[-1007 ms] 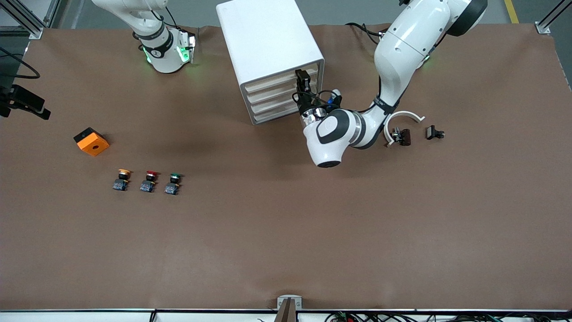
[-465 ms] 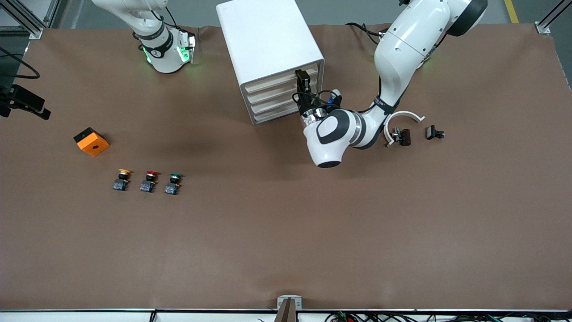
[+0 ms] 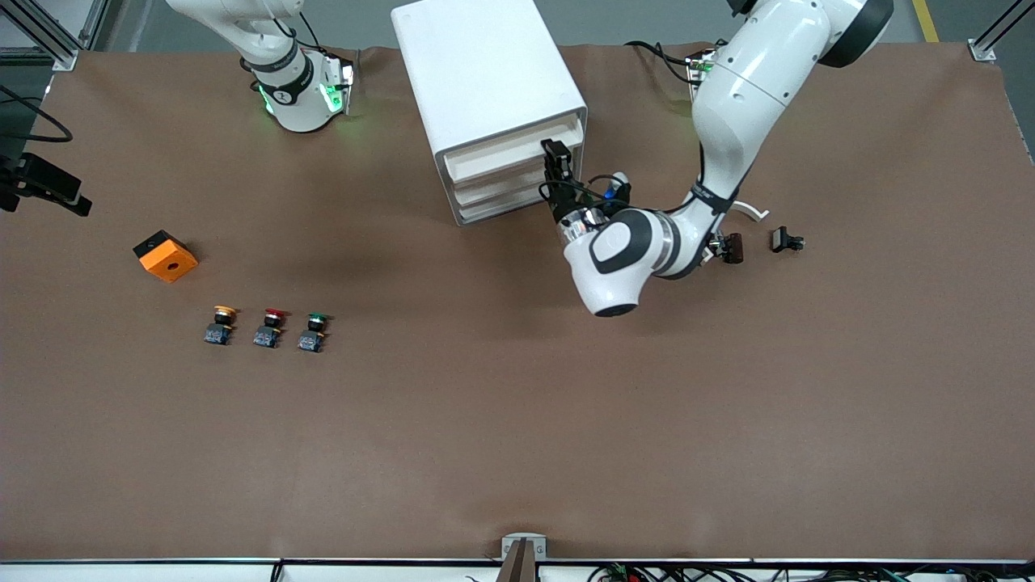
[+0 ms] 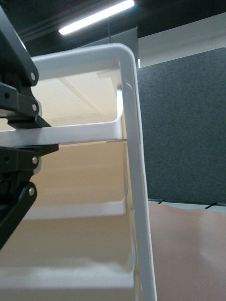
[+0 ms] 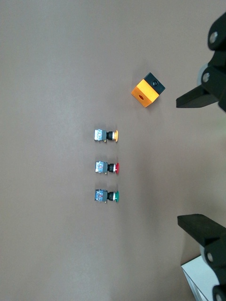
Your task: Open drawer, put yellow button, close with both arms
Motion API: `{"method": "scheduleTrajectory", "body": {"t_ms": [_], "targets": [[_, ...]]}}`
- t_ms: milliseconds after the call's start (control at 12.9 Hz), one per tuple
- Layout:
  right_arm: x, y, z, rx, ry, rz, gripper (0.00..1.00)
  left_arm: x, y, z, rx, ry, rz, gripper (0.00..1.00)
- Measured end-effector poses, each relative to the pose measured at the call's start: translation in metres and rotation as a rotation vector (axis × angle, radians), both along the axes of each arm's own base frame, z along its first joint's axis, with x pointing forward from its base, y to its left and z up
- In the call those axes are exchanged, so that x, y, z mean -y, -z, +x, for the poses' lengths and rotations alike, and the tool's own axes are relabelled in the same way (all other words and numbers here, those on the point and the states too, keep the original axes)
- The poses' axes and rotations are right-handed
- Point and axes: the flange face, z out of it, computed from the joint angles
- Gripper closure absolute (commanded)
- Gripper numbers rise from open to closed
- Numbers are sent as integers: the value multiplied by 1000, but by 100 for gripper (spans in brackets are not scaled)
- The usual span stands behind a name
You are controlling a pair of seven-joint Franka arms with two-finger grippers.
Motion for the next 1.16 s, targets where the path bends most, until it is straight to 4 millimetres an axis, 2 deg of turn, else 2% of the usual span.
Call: {"method": "scheduleTrajectory", "body": {"t_ms": [155,310,542,852,1162], "targets": [[0,0,0,0,0,0,0,-22,-2,26,25,-51,12,89],[0,0,0,-1,0,0,0,-36,-9,47,58,-85,15,89],[0,0,0,-4,0,0,0,-46,-15,66,96,-115,19,87],[0,1,-1,-10,0,1,0,-70,-26,98,158,-177,28,85],[0,6,-3,-41,26,3,0,-89,-31,118,192,-225,31,83]]}}
